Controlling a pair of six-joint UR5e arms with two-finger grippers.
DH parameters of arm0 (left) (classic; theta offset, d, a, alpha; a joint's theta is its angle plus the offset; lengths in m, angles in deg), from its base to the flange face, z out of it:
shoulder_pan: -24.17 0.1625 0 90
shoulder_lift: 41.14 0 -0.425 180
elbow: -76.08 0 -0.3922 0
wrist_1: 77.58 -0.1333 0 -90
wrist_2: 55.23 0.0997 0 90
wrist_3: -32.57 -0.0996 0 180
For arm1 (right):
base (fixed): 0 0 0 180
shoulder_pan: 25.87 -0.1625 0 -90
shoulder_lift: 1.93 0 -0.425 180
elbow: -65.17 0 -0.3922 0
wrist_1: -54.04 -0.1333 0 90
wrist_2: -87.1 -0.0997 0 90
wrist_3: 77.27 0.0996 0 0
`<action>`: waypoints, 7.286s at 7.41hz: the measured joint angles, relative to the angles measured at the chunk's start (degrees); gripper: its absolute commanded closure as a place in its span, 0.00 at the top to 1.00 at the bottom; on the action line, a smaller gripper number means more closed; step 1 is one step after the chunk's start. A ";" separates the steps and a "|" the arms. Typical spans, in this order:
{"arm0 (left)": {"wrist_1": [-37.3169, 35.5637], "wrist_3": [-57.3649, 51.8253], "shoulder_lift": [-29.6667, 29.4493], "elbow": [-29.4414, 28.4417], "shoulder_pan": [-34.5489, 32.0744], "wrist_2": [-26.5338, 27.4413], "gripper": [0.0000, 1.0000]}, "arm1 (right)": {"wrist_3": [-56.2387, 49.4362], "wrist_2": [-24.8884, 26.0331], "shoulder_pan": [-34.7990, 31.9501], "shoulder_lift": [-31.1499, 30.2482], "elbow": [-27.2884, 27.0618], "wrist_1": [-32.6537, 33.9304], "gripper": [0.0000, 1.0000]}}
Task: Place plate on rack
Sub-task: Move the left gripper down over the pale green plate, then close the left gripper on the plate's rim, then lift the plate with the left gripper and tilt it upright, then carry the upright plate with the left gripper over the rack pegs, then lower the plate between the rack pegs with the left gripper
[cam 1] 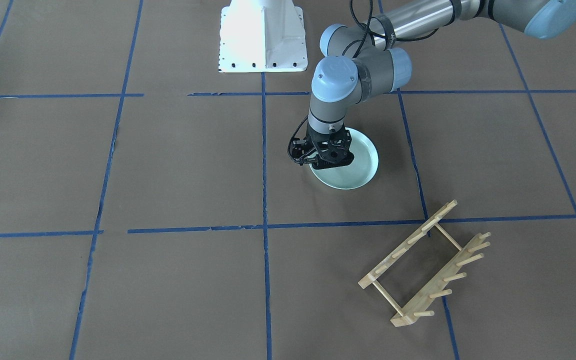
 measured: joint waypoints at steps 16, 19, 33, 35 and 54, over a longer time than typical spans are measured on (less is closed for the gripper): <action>-15.23 -0.50 -0.11 17.67 -6.05 -0.03 0.00 | 0.00 0.00 -0.01 0.00 0.00 -0.01 1.00; -21.36 -2.94 -0.93 29.06 -20.78 -1.90 0.00 | 0.00 0.00 -0.02 0.00 0.00 -0.01 1.00; 81.57 32.64 8.37 -7.24 -33.09 1.92 0.00 | -0.06 0.00 -0.01 0.00 0.00 -0.01 1.00; 85.86 34.23 7.54 -11.57 -32.59 5.05 0.00 | -0.08 0.00 -0.02 0.00 0.00 -0.01 1.00; 86.51 30.39 4.95 -22.15 -27.26 5.95 0.00 | -0.08 0.00 -0.05 0.00 0.00 -0.02 1.00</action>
